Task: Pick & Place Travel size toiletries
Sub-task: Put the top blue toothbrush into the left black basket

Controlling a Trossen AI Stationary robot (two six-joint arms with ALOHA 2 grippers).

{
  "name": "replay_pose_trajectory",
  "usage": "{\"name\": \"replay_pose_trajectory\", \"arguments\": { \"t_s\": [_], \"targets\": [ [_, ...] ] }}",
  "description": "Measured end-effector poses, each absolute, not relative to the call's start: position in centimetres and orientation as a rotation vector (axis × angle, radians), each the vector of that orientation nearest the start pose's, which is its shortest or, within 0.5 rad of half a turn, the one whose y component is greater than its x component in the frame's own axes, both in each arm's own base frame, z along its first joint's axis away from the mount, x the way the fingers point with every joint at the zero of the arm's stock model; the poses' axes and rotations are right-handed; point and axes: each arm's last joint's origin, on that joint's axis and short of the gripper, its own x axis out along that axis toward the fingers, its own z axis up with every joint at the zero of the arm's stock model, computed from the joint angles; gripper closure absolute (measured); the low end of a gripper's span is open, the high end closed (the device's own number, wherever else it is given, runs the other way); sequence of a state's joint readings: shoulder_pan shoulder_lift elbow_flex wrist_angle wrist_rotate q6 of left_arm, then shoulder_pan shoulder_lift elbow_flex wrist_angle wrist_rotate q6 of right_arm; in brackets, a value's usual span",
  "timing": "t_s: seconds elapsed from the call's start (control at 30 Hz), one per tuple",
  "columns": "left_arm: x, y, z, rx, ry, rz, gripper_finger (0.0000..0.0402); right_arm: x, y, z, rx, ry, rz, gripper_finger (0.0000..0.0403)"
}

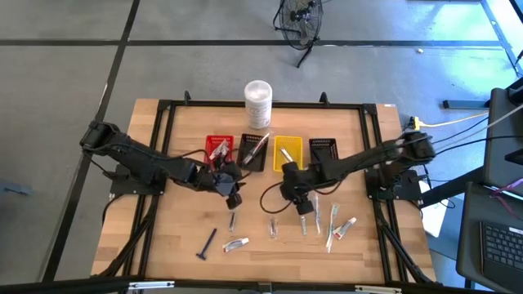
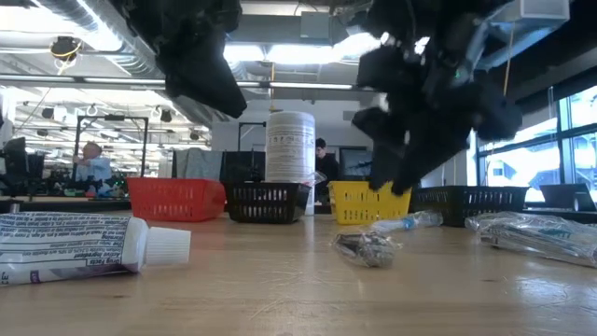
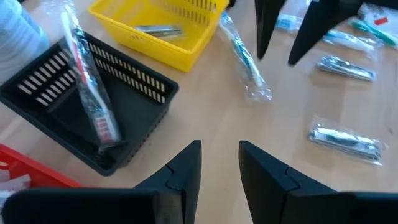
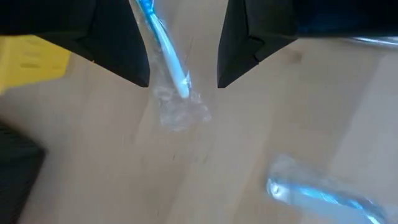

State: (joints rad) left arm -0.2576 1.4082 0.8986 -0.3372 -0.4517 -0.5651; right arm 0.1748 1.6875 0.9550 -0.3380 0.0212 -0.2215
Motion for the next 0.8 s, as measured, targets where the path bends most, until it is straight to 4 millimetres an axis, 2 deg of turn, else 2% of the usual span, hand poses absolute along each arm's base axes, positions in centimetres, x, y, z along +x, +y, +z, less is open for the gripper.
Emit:
{"name": "replay_pose_trajectory", "arguments": {
  "t_s": [0.2,0.47,0.6,0.8],
  "targets": [
    [27.7,-5.2,22.6,-0.247,0.721,0.415,0.0300,32.5,4.5,14.6,-0.317,1.133,0.255,0.0213],
    [27.8,-4.3,22.5,-0.229,0.745,0.422,0.0300,32.4,3.8,13.9,-0.305,1.200,0.244,0.0219],
    [27.7,-3.8,22.3,-0.223,0.774,0.438,0.0300,32.4,3.8,13.9,-0.292,1.201,0.254,0.0251],
    [27.5,-3.4,22.1,-0.205,0.807,0.450,0.0300,32.4,3.9,13.9,-0.268,1.200,0.261,0.0327]
  ]
}}
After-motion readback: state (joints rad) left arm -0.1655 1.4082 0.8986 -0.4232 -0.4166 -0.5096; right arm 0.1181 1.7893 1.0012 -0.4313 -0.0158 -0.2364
